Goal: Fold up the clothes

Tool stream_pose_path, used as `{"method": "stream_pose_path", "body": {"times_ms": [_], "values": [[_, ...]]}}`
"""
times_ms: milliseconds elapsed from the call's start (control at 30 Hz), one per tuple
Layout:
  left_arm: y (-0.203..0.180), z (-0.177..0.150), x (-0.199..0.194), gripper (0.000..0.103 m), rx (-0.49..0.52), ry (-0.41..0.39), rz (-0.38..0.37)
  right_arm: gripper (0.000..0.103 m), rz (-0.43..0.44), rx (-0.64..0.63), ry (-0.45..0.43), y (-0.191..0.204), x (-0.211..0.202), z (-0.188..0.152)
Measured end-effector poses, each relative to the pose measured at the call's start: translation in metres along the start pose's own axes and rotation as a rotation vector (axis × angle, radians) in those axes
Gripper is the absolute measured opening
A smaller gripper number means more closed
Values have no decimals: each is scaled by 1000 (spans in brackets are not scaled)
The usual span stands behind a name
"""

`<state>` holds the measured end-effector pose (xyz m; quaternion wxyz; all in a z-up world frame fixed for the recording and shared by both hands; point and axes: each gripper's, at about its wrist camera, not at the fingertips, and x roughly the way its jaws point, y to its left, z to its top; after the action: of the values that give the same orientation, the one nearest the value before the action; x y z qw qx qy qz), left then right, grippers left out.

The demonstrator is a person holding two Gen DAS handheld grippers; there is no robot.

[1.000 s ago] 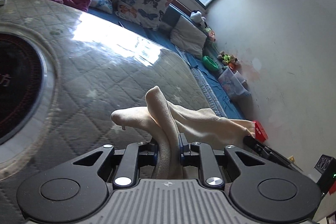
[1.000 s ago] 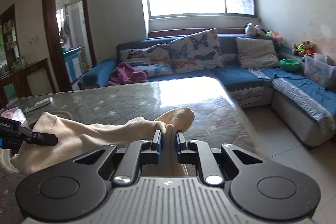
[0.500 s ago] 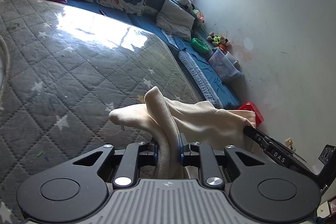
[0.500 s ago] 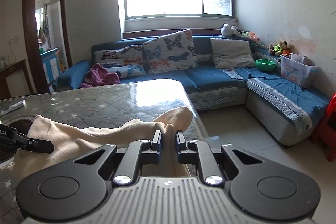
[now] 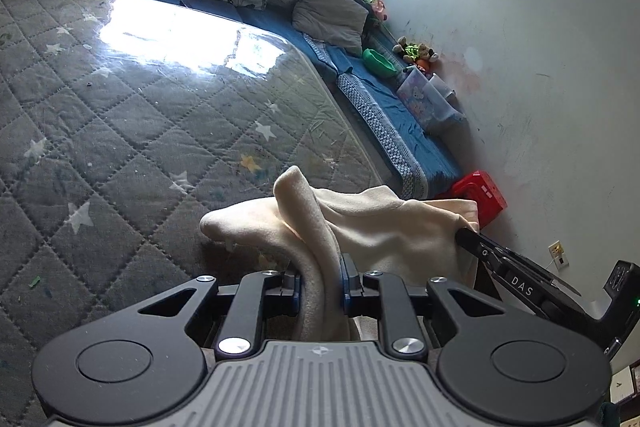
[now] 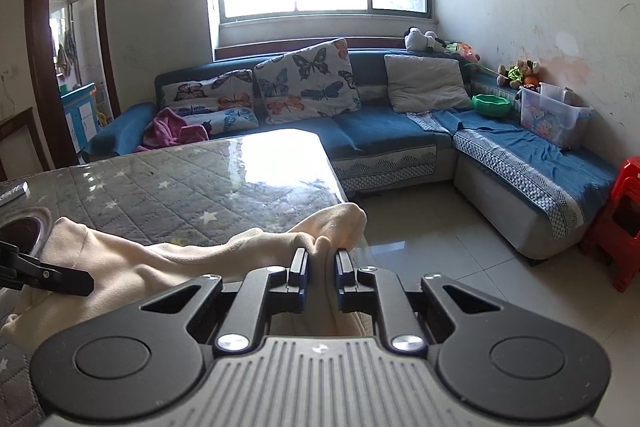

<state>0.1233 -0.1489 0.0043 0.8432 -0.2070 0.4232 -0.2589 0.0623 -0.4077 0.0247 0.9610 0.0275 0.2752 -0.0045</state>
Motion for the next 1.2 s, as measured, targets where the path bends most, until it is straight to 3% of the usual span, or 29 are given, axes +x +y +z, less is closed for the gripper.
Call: {"method": "stream_pose_path", "body": {"times_ms": [800, 1200], "values": [[7, -15, 6, 20, 14, 55, 61, 13, -31, -3, 96, -8, 33, -17], [14, -23, 8, 20, 4, 80, 86, 25, -48, 32, 129, -22, 37, -35]]}}
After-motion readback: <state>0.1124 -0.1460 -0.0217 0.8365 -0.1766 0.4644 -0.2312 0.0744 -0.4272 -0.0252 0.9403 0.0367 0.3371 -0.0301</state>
